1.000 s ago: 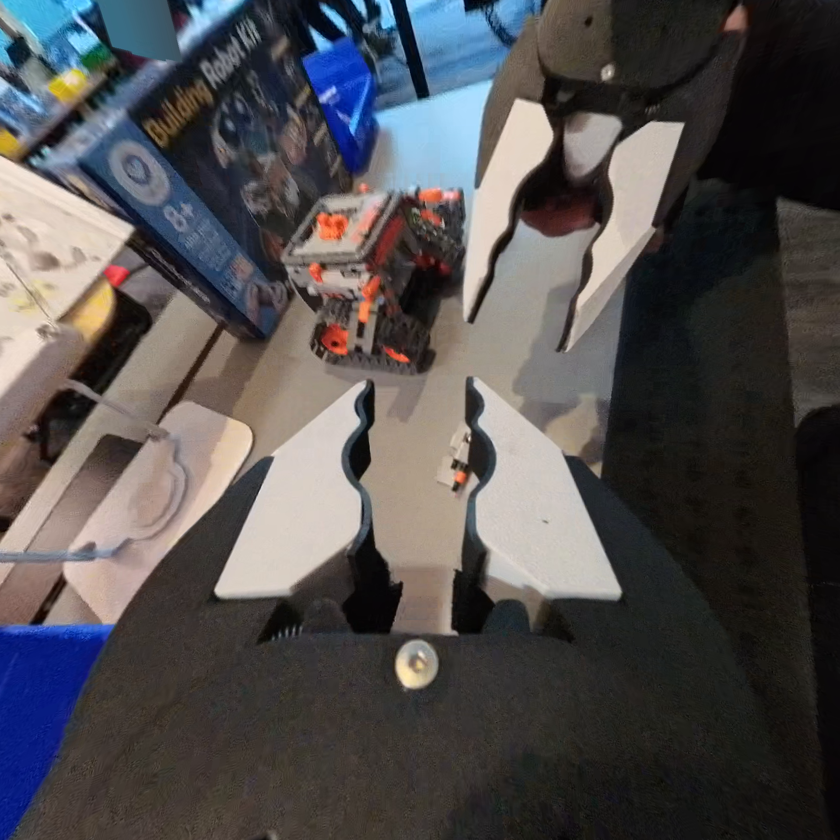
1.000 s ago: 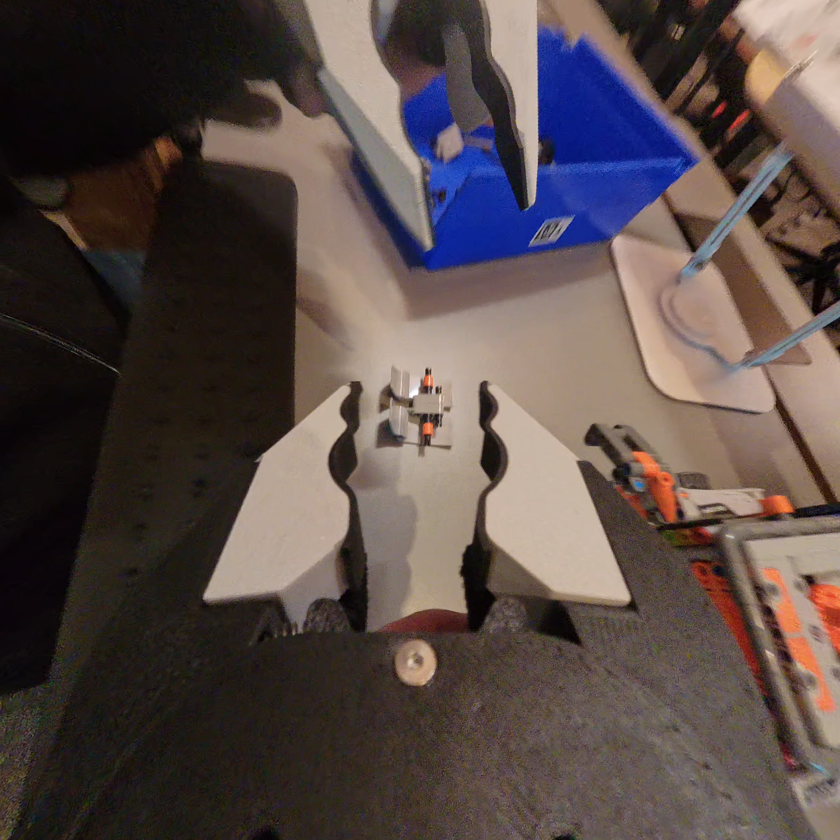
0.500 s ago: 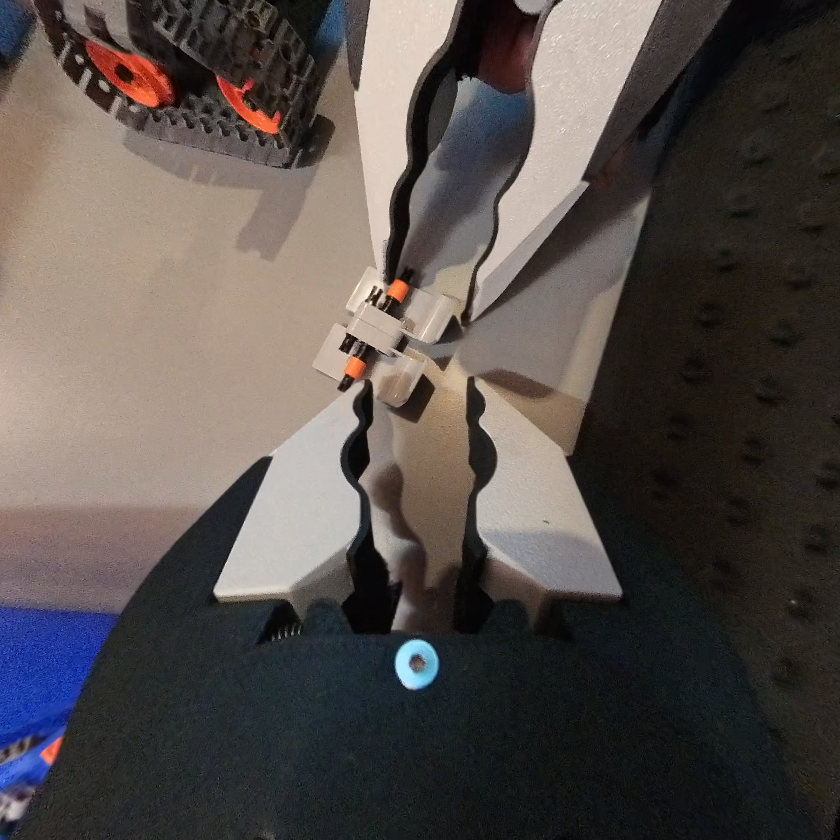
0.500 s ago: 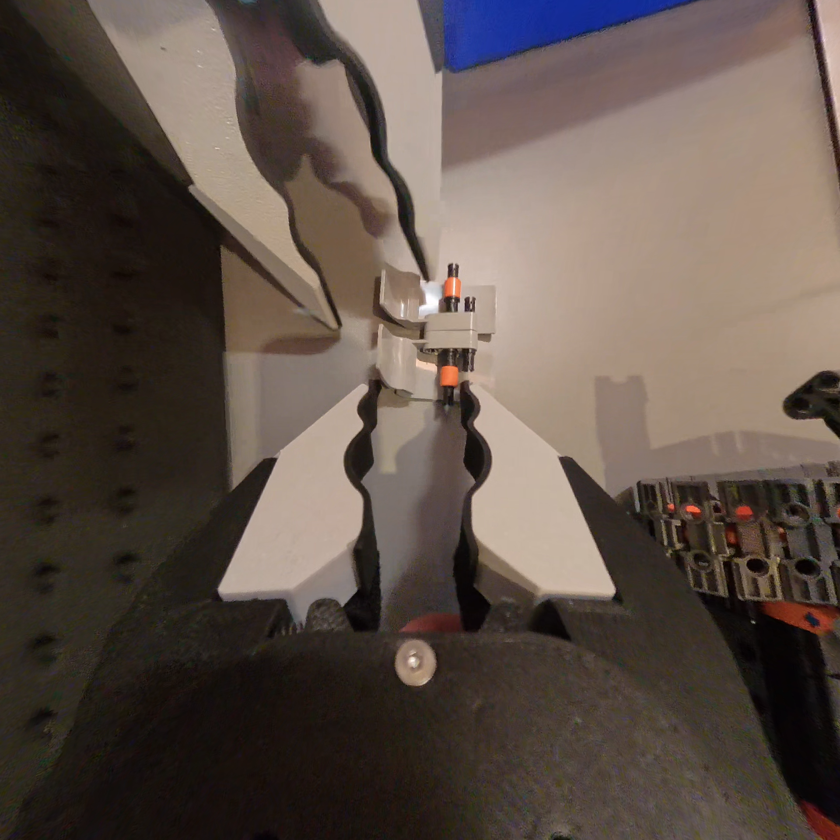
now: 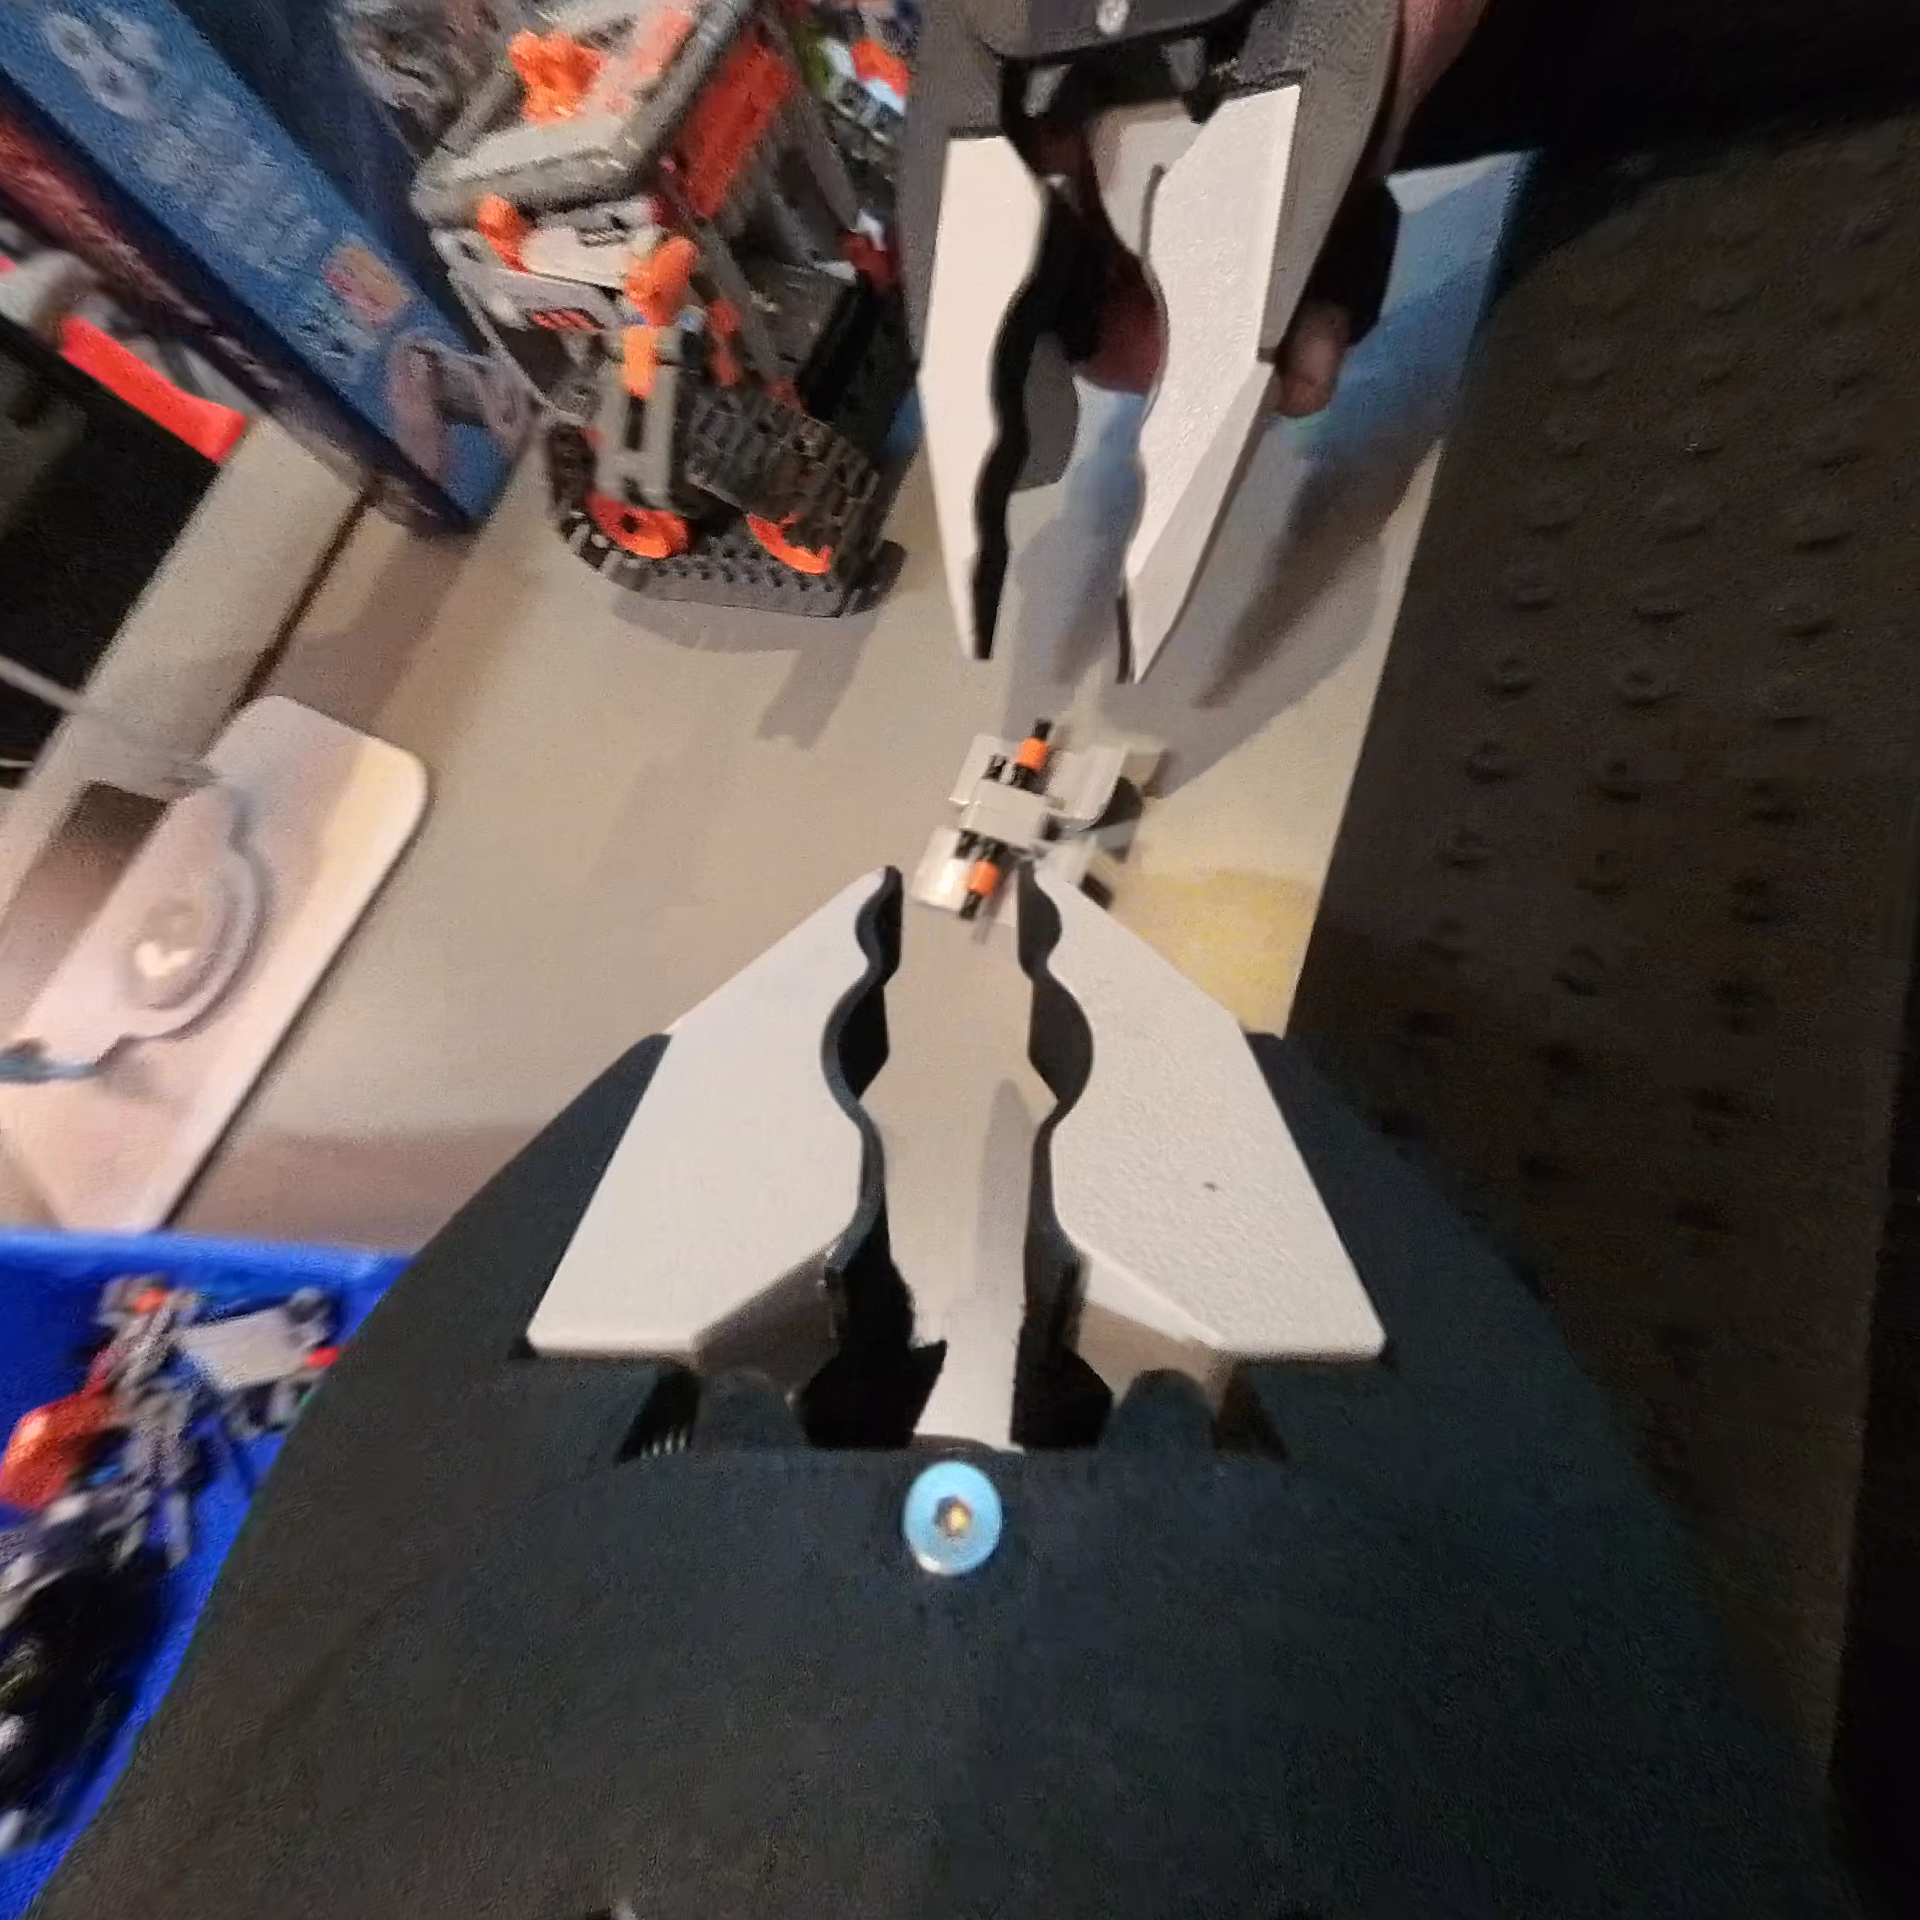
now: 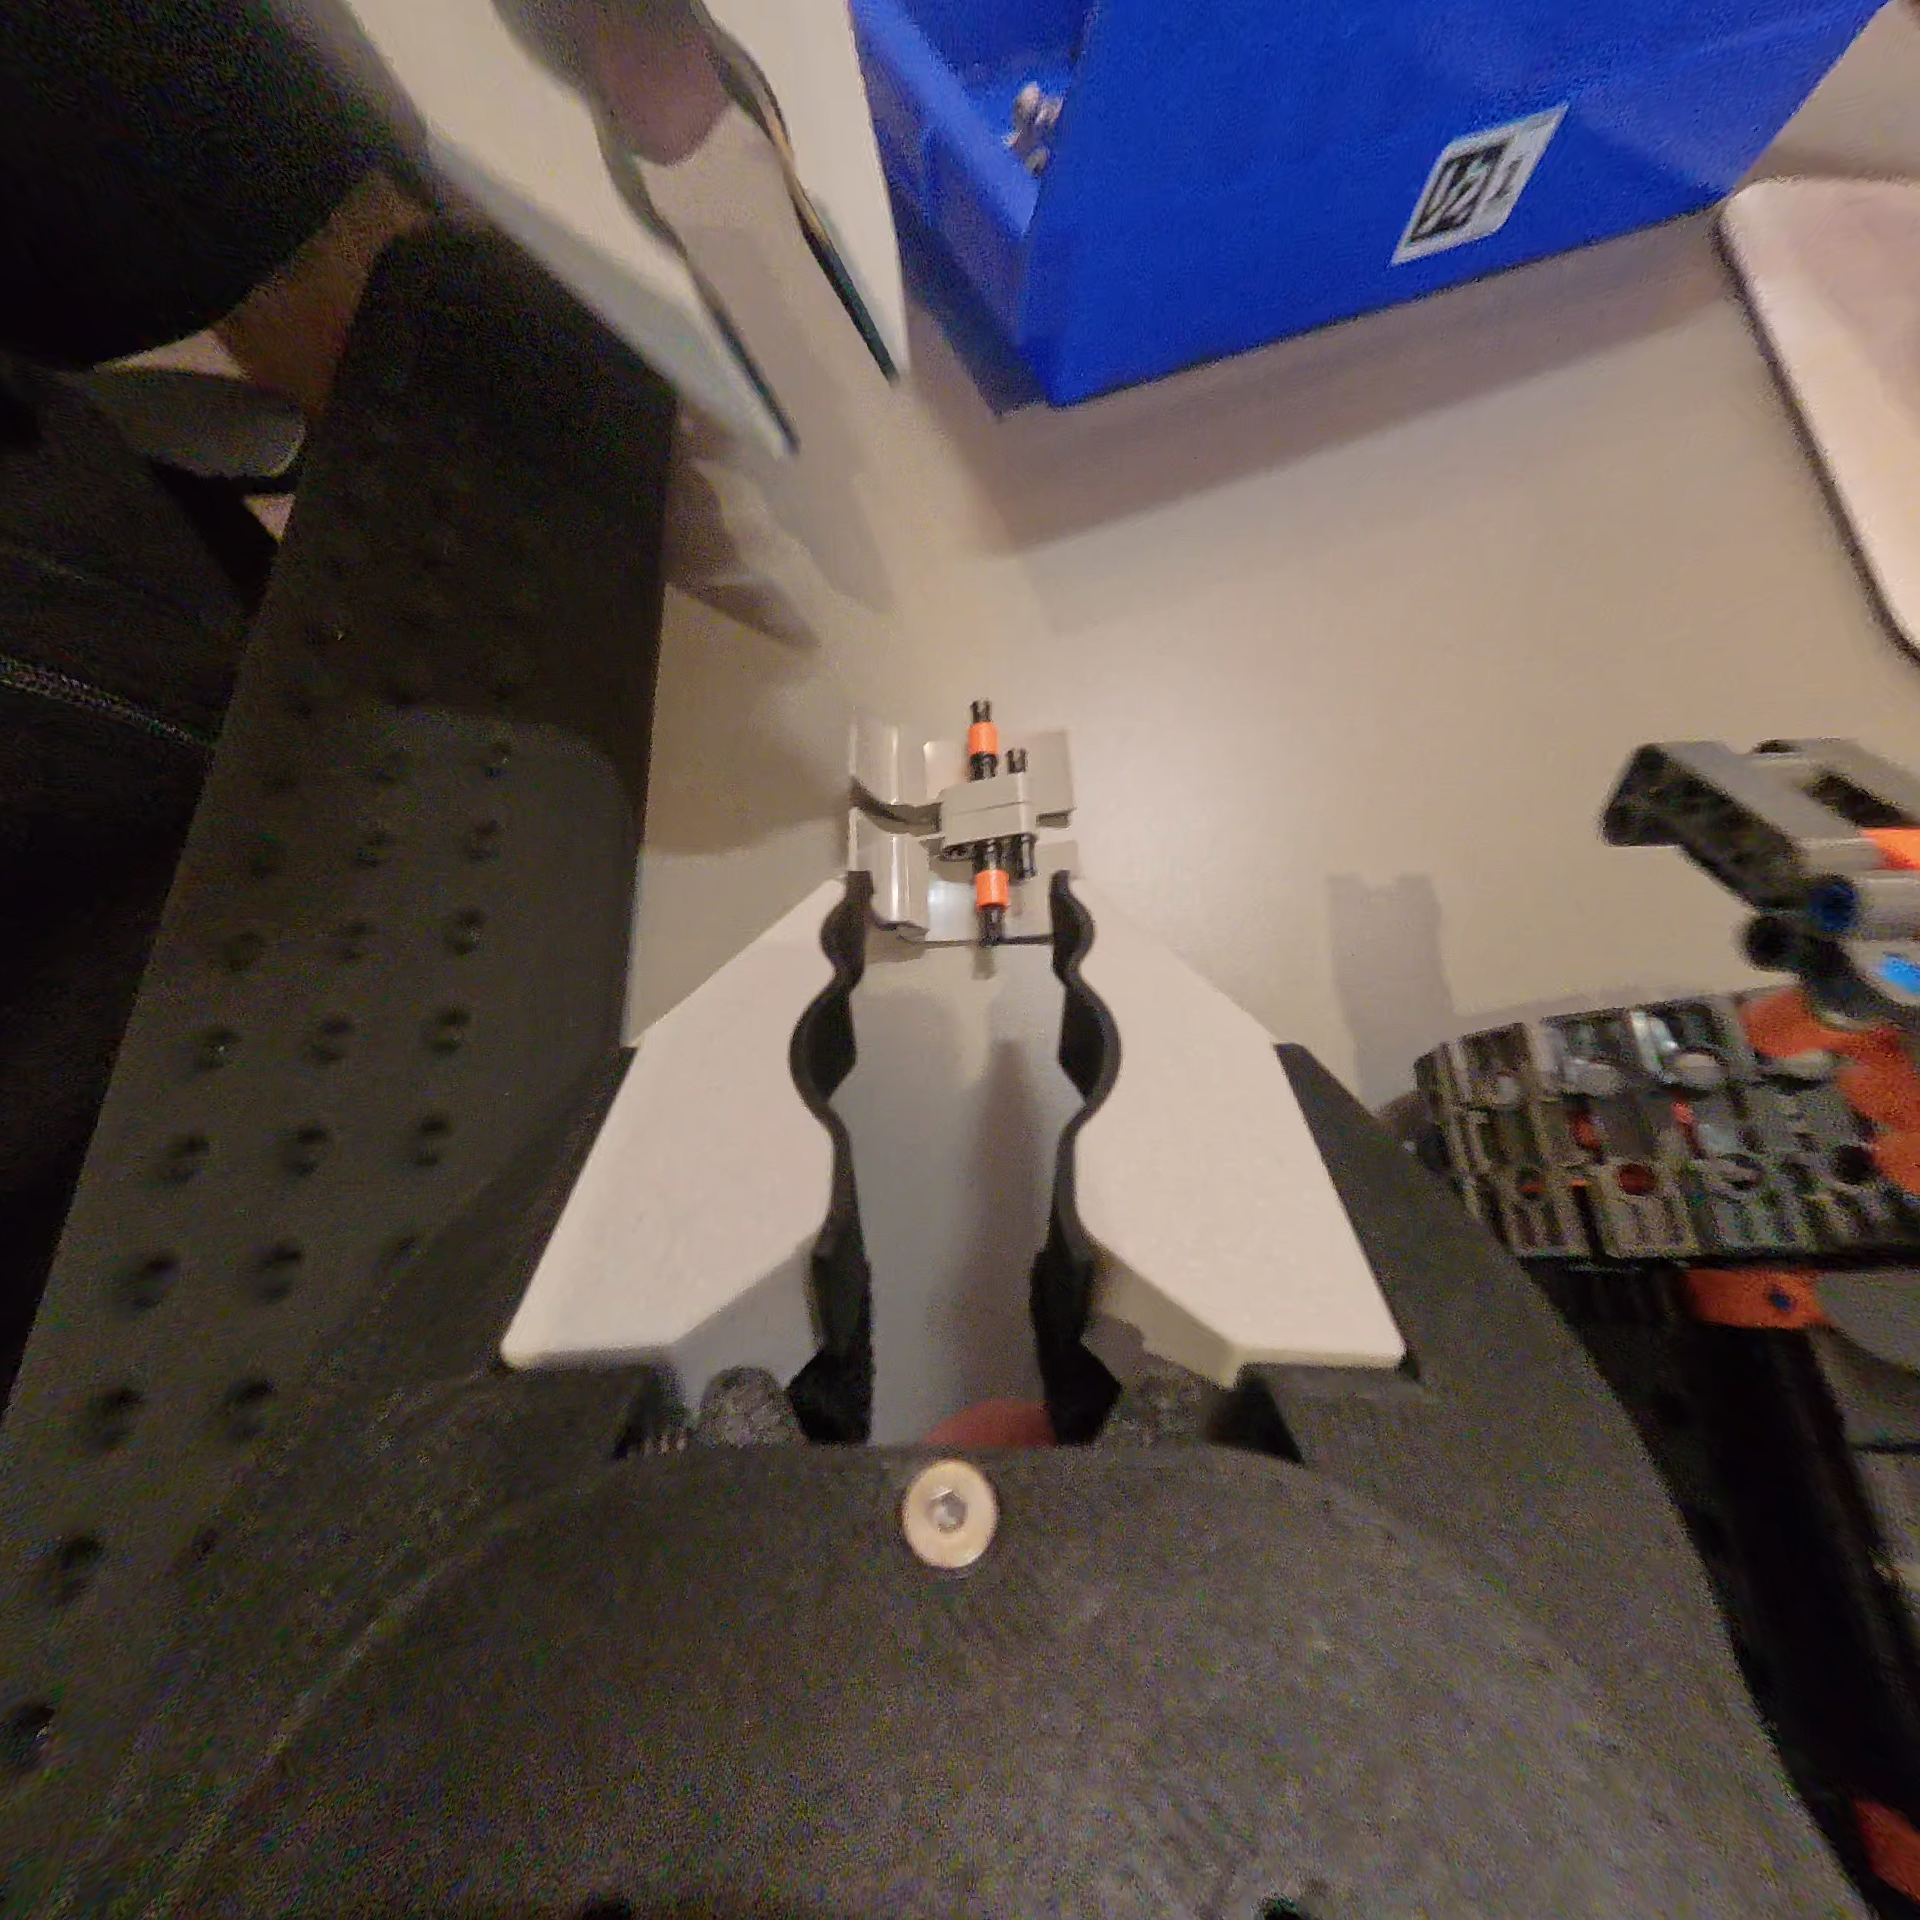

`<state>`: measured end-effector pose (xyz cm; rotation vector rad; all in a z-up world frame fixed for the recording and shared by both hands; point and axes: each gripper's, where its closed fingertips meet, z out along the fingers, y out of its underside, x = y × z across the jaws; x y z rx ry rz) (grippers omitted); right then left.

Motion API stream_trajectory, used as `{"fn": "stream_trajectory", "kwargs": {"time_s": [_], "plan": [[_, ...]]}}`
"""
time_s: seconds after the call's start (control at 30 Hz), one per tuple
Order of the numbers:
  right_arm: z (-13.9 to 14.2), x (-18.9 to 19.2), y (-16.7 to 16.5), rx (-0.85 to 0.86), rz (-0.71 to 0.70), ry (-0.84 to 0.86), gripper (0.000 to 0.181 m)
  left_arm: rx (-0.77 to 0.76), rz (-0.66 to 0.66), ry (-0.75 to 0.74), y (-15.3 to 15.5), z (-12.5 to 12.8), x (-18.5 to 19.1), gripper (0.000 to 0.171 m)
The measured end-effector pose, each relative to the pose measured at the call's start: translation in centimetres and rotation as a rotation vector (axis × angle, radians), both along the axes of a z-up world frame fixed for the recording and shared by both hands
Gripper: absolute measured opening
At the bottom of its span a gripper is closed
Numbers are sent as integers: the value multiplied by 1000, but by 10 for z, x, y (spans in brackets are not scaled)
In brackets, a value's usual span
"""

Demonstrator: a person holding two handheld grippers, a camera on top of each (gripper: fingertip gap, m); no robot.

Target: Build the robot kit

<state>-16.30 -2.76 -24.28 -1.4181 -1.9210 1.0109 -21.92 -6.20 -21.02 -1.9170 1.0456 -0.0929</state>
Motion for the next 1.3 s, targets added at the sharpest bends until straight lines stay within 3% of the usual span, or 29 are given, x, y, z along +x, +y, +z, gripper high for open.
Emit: {"fn": "stream_trajectory", "kwargs": {"time_s": [0.13,0.23,0.37,0.5,0.57,0.73,0.87,0.93,1.03,1.13,1.2,1.3], "plan": [[9,-3,7,21,-14,57,0,155,155,-3,4,55,-66,0],[9,-4,11,63,-23,72,0,248,282,34,13,84,-118,0],[7,-6,25,157,-87,79,16,281,359,78,27,92,-150,0],[-5,-9,43,232,-186,17,34,275,294,19,42,91,-118,16],[-9,-10,49,295,-208,-3,38,268,259,16,55,83,-90,33],[-13,-8,60,398,-261,-38,41,208,216,189,84,42,-44,60],[-6,-7,60,410,-273,-9,42,236,230,274,93,42,-46,59],[-4,-6,61,417,-279,0,40,267,265,282,89,60,-65,51],[-5,-8,57,408,-262,4,37,254,368,423,74,86,-133,38],[-11,-9,55,417,-243,-12,33,107,437,573,56,92,-207,28],[-15,-10,54,410,-238,-23,33,24,426,542,56,92,-234,22],[-16,-9,54,385,-237,-21,33,-151,418,558,61,72,-274,25]]}}
